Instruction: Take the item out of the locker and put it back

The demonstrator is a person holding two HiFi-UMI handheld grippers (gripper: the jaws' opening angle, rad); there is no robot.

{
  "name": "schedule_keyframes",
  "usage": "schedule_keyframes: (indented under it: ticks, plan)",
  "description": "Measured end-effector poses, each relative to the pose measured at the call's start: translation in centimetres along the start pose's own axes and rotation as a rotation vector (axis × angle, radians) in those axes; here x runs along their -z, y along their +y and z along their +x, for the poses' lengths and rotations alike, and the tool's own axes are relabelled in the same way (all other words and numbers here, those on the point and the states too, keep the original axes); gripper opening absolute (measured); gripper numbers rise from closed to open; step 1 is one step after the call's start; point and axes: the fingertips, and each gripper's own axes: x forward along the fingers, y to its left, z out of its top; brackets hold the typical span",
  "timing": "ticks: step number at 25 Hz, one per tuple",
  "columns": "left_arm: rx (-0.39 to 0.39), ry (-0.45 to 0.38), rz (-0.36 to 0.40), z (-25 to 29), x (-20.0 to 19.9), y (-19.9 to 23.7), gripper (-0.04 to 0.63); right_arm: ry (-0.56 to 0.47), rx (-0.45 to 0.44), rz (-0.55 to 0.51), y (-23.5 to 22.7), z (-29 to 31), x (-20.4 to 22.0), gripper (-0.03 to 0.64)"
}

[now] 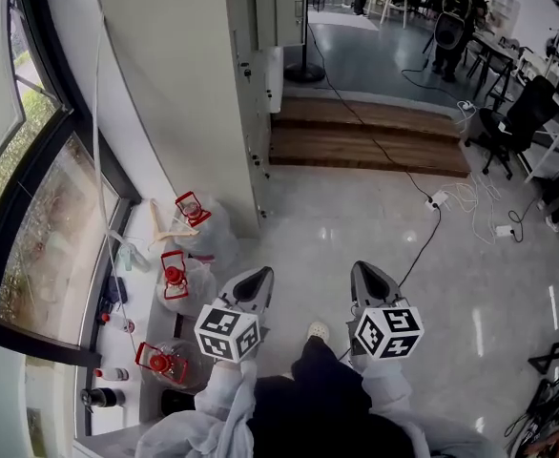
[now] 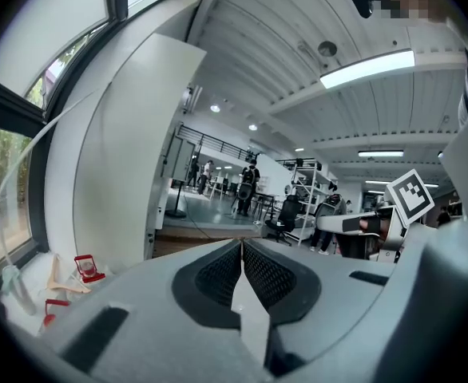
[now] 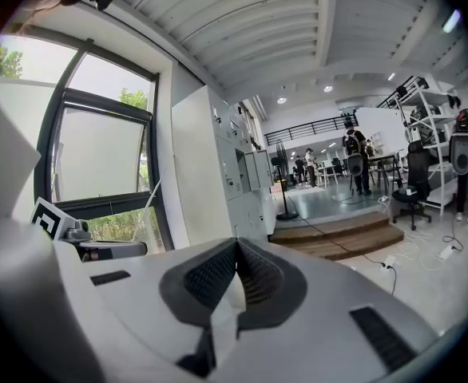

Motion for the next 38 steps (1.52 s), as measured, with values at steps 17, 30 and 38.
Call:
schedule_keyframes:
  ticks: [17, 30, 38]
  plan:
    - [-0.025, 0.012, 0.023, 15.2, -3.8, 3.5, 0.014, 0.021, -0.059, -0.001, -9.6, 13.2, -3.5, 0.112]
    - [-0.05, 0.021, 0.014, 21.4, -4.2, 3.6, 0.014, 0.001, -0.09, 0.016, -14.8, 17.5, -4.9, 0.449]
    - [-0.066, 0.044, 0.014, 22.4, -3.8, 3.6, 0.014, 0.025, -0.134, 0.03, -15.6, 17.4, -4.0, 0.448]
